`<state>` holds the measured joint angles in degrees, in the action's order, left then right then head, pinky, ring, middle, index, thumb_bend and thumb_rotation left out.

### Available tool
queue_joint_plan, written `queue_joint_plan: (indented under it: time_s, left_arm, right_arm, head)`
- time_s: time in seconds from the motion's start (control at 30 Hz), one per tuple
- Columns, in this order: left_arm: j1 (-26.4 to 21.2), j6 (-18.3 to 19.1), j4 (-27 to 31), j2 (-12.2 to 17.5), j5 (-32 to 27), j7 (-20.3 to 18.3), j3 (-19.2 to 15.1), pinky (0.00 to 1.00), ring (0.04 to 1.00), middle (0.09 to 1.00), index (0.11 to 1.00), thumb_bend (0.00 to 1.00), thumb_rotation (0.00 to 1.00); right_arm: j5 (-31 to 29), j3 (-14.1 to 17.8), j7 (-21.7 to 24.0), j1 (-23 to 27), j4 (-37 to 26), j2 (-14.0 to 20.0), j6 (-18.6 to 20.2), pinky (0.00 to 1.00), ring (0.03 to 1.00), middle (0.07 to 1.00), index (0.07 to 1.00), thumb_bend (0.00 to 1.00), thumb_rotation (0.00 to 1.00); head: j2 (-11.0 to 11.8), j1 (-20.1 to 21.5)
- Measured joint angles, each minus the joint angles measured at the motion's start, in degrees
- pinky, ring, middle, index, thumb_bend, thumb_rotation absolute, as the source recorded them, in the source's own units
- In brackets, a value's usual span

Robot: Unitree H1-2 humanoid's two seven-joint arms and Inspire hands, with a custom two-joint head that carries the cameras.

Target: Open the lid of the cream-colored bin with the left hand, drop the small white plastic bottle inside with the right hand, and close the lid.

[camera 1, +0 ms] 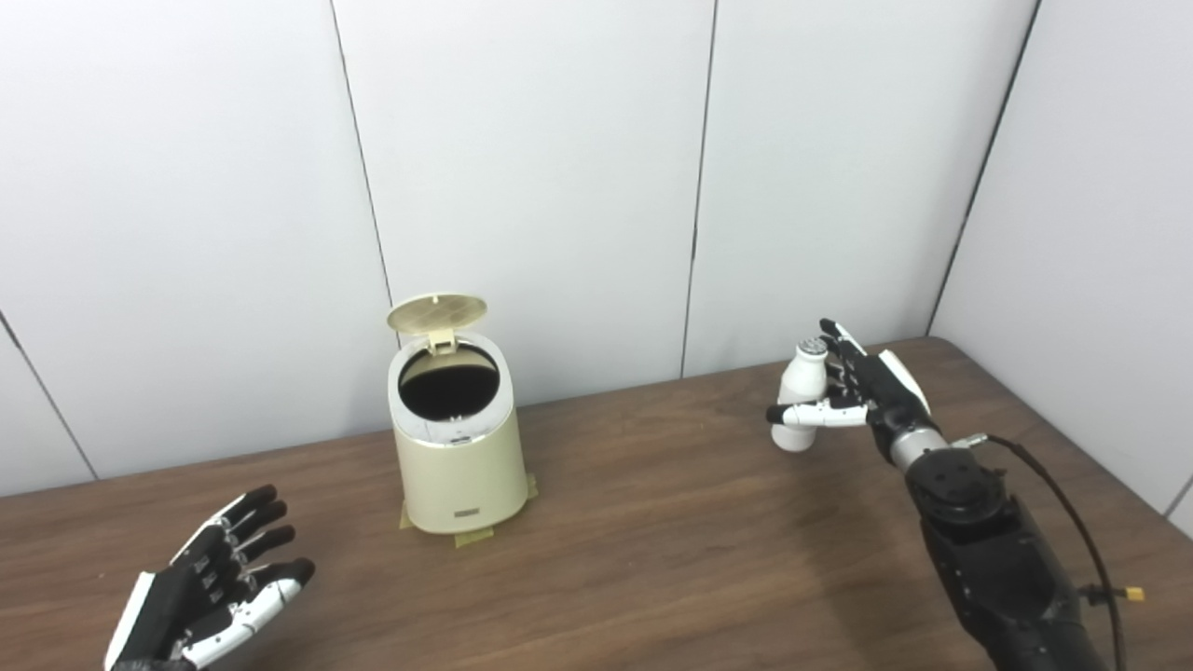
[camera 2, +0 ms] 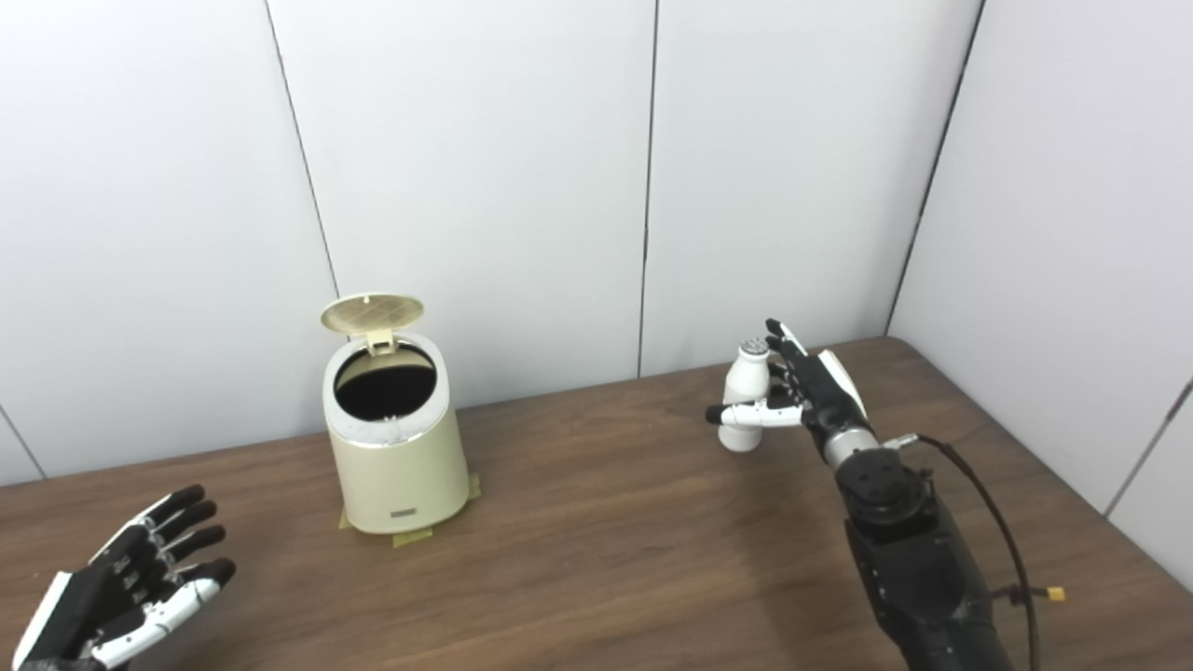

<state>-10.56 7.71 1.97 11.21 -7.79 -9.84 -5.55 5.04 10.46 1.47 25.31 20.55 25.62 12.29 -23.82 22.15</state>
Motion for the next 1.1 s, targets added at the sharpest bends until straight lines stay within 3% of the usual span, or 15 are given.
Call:
queue_joint_plan:
  time_s: [0.13, 0.37, 0.57, 0.9, 0.93, 1.0, 1.1]
  left_arm:
    - [0.0, 0.0, 0.0, 0.7, 0.2, 0.0, 0.0, 0.63, 0.772, 0.829, 0.856, 0.57, 0.0]
    - [0.0, 0.1, 0.1, 0.7, -0.2, -0.3, 0.1, 0.64, 0.779, 0.838, 0.864, 0.55, 0.0]
    - [0.0, 0.0, 0.1, 0.7, 0.2, -0.3, 0.5, 0.63, 0.768, 0.834, 0.859, 0.54, 0.0]
    - [0.0, 0.0, 0.2, 0.7, 0.5, -0.2, 0.9, 0.62, 0.765, 0.834, 0.859, 0.54, 0.0]
    - [0.0, 0.0, 0.2, 0.7, 0.6, -0.2, 1.0, 0.61, 0.759, 0.83, 0.857, 0.54, 0.0]
    - [0.0, -0.1, 0.2, 0.7, 1.1, -0.1, 1.0, 0.59, 0.74, 0.818, 0.847, 0.55, 0.0]
    - [0.0, -0.2, 0.2, 0.7, 1.6, 0.0, 1.3, 0.61, 0.75, 0.823, 0.848, 0.54, 0.0]
  right_arm:
    - [0.9, -0.3, -2.2, -0.3, 2.7, -0.4, -0.9, 0.81, 0.851, 0.914, 0.942, 0.84, 0.15]
    - [0.8, -0.9, -2.7, -0.3, 4.3, -0.8, -1.3, 0.74, 0.802, 0.87, 0.889, 0.79, 0.07]
    - [0.4, -0.8, -4.1, -0.1, 6.7, -1.2, -4.8, 0.72, 0.786, 0.84, 0.842, 0.78, 0.02]
    - [0.6, -0.7, -8.7, 1.7, 12.0, -3.0, -10.7, 0.53, 0.692, 0.776, 0.764, 0.77, 0.0]
    - [0.8, -0.7, -9.2, 1.8, 12.1, -3.1, -11.1, 0.49, 0.64, 0.736, 0.741, 0.75, 0.0]
    - [0.8, -0.4, -11.2, 2.2, 13.3, -3.9, -12.9, 0.39, 0.475, 0.52, 0.604, 0.58, 0.0]
    - [1.6, -0.6, -14.2, 3.4, 17.0, -4.9, -16.6, 0.32, 0.371, 0.444, 0.532, 0.53, 0.0]
  head:
    - [-0.2, 0.4]
    - [-0.3, 0.4]
    - [-0.4, 0.3]
    - [-0.3, 0.0]
    - [-0.3, 0.0]
    - [-0.3, 0.0]
    - [-0.3, -0.1]
